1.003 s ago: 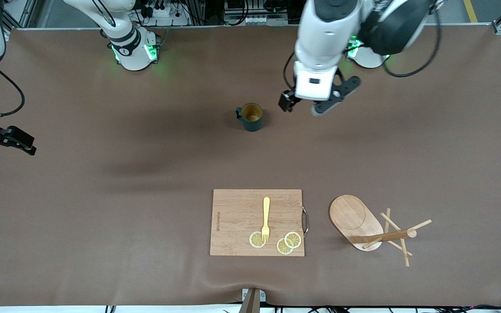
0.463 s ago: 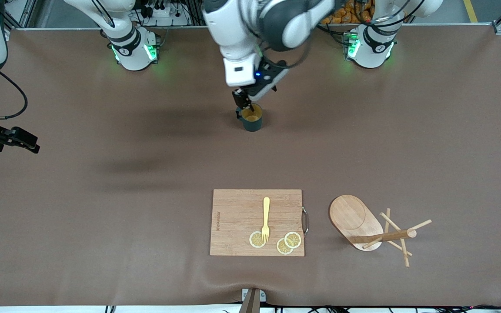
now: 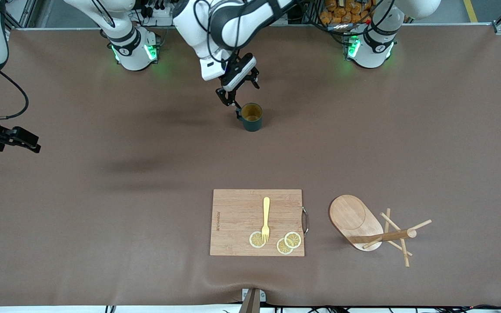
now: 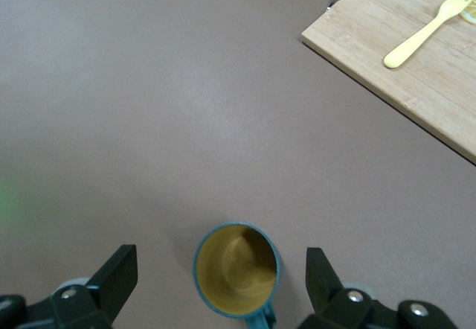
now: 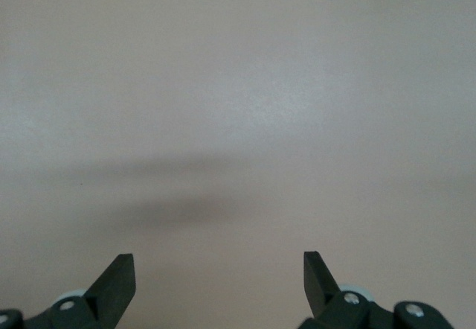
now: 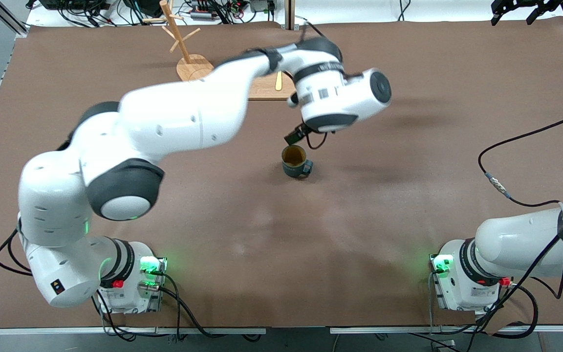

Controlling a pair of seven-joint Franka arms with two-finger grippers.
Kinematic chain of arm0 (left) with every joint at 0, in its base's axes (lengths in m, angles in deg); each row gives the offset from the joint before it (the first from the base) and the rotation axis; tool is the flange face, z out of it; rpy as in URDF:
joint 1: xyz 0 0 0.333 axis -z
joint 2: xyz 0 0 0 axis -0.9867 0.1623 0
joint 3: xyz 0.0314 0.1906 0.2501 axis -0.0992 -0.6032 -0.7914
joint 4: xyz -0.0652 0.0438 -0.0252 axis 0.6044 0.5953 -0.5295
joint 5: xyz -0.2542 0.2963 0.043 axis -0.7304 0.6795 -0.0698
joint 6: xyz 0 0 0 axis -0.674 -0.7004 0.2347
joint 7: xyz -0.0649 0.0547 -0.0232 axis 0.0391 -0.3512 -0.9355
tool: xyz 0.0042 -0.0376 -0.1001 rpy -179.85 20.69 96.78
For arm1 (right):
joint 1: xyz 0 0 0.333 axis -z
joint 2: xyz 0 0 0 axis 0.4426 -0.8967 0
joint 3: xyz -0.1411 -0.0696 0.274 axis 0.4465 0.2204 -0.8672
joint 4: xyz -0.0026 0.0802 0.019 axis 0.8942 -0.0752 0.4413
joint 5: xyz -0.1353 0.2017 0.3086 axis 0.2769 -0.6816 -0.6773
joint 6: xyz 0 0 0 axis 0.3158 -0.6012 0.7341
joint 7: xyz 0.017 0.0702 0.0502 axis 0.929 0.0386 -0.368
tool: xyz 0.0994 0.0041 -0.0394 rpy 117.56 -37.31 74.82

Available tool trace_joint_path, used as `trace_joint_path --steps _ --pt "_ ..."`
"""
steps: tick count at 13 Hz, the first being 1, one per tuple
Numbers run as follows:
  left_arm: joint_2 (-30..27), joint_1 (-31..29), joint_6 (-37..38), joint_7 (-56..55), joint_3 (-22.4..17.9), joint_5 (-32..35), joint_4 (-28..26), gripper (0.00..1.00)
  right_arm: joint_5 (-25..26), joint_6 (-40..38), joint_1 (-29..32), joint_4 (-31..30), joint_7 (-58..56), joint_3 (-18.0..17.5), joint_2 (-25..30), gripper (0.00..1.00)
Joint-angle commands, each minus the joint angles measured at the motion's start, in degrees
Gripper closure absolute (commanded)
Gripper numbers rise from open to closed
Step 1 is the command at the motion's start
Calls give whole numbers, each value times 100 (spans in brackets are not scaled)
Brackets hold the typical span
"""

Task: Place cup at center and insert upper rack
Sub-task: 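Move the left gripper over the teal mug, then lower the left gripper and grasp the mug handle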

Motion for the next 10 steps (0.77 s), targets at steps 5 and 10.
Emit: trace_joint_path --steps 5,10 --pt "1346 884 160 -650 -340 784 1407 0 20 -21 102 -61 10 -103 47 0" --pt "1971 1095 133 -703 -375 996 1602 0 -234 -170 111 -61 -8 -103 55 0"
